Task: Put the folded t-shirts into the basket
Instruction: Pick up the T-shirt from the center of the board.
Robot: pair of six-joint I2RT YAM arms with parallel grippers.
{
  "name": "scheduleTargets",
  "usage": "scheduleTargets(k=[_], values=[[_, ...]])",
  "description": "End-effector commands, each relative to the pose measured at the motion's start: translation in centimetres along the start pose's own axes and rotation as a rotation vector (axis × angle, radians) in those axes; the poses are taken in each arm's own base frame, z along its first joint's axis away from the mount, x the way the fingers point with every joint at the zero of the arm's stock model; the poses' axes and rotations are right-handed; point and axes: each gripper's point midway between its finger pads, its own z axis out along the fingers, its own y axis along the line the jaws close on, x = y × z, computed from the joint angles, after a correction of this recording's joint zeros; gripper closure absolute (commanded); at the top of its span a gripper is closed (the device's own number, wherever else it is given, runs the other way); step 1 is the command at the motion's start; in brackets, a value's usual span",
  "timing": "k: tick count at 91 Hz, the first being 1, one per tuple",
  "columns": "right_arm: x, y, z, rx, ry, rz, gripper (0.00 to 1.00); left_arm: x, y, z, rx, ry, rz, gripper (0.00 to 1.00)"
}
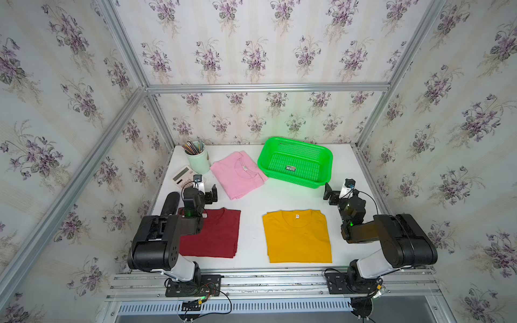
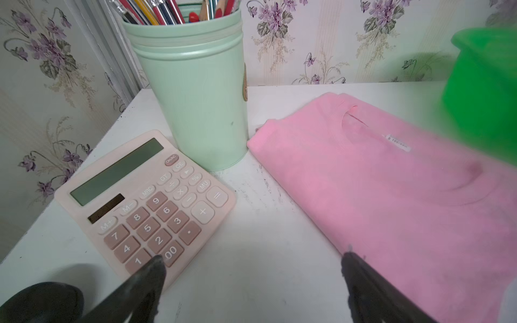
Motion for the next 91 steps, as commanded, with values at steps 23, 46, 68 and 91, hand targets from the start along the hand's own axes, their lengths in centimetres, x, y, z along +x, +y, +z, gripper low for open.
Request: scheduleTargets(k=[23,46,68,91], values=[[-0.3,-0.1,0.0,0.007,-0.012,-0.001,0.00,-0.2,0.1,0.0,-0.008,-0.008,-0.001,0.01],[-0.2,-0.2,0.0,0.009,-0.009,-0.001,0.00,-0.1,0.1,0.0,-0.007,-0.006,0.000,0.01],[-2.8,-1.2,-1.4,0.072,-0.060,0.024,0.00,-2.0,0.0,-0.9,-0.008,0.008,0.003,0.01],[-9.8,-3.2,-5.2,0.209,0.009,0.315,0.00,-10.2,-2.1,-7.5,0.097,0.065,-0.221,0.01]])
